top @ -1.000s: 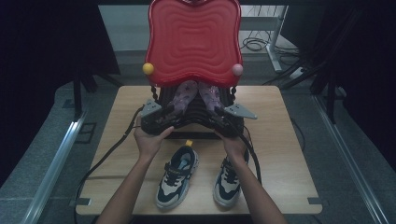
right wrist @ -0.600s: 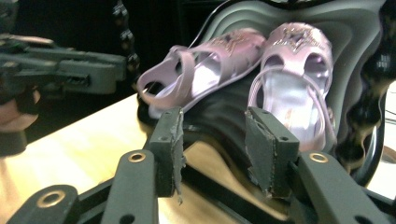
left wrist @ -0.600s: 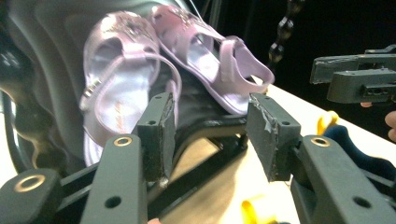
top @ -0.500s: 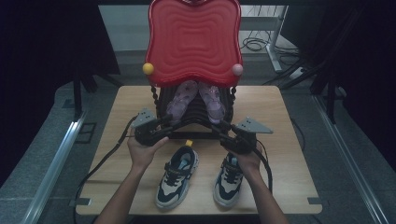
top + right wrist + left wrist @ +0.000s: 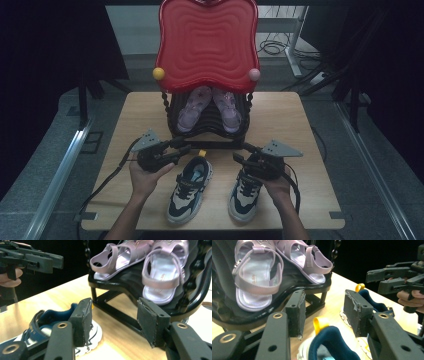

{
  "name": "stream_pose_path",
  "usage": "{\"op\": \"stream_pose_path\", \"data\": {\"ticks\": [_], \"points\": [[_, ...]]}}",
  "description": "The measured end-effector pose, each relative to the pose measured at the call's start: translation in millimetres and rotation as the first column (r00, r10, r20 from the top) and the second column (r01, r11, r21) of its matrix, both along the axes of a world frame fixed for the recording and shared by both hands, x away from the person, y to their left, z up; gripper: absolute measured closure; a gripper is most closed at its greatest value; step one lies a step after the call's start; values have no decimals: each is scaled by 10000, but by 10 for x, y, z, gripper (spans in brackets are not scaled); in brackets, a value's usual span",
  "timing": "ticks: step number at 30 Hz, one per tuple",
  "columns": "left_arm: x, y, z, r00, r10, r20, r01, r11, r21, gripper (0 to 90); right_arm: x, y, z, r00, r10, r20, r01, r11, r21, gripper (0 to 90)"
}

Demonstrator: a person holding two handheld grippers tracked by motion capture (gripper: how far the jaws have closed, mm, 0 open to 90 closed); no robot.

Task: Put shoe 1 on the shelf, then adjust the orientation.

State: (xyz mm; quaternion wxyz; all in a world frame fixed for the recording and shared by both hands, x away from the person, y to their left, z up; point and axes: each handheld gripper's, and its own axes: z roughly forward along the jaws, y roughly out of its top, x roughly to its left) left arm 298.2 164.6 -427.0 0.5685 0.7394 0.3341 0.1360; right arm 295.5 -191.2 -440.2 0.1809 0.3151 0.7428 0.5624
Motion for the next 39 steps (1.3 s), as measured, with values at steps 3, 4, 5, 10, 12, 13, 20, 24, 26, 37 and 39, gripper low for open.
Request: {"op": "stream_pose_path", "data": {"ticks": [3, 4, 5, 10, 12, 13, 20, 24, 26, 37, 39], "points": [[-48, 16, -37, 10000, -75, -60, 76, 9999, 96, 527, -55, -32, -36, 9999, 116, -37, -117, 9996, -251, 444], [-64, 25, -52, 9999, -84, -135, 85, 9999, 119, 527, -55, -32, -36, 9999, 116, -37, -117, 9996, -251, 444], [-80, 35, -72, 9999, -59, -162, 61, 9999, 143, 526, -73, -45, -38, 10000, 80, -7, -80, 9996, -263, 444], [-166, 83, -210, 9991, 41, -419, -26, 9993, 365, 525, -130, -90, -103, 9997, 69, -243, -73, 9999, -149, 442], [-191, 101, -241, 9981, -81, -616, 118, 9981, 600, 524, -159, -94, -139, 9990, 104, -427, -113, 9997, -224, 439], [-218, 107, -250, 9982, -63, -599, 107, 9973, 723, 523, -175, -95, -155, 9989, 98, -464, -114, 9994, -341, 438], [-328, 116, -330, 9945, -424, -962, 521, 9936, 1006, 617, -203, -185, -188, 9975, -519, -473, 502, 9981, -363, 444], [-330, 100, -347, 9941, -427, -999, 535, 9928, 1076, 694, -199, -230, -194, 9965, -702, -447, 685, 9969, -375, 444], [-337, 101, -346, 9952, -331, -925, 432, 9930, 1103, 717, -193, -253, -189, 9961, -735, -491, 721, 9969, -304, 446], [-384, 81, -334, 9893, -769, -1244, 850, 9945, 617, 840, -173, -320, -157, 9941, -898, -611, 904, 9959, 71, 450], [-400, 42, -334, 9846, -999, -1432, 1082, 9928, 513, 848, -175, -306, -151, 9951, -811, -565, 814, 9967, 35, 450]]}}
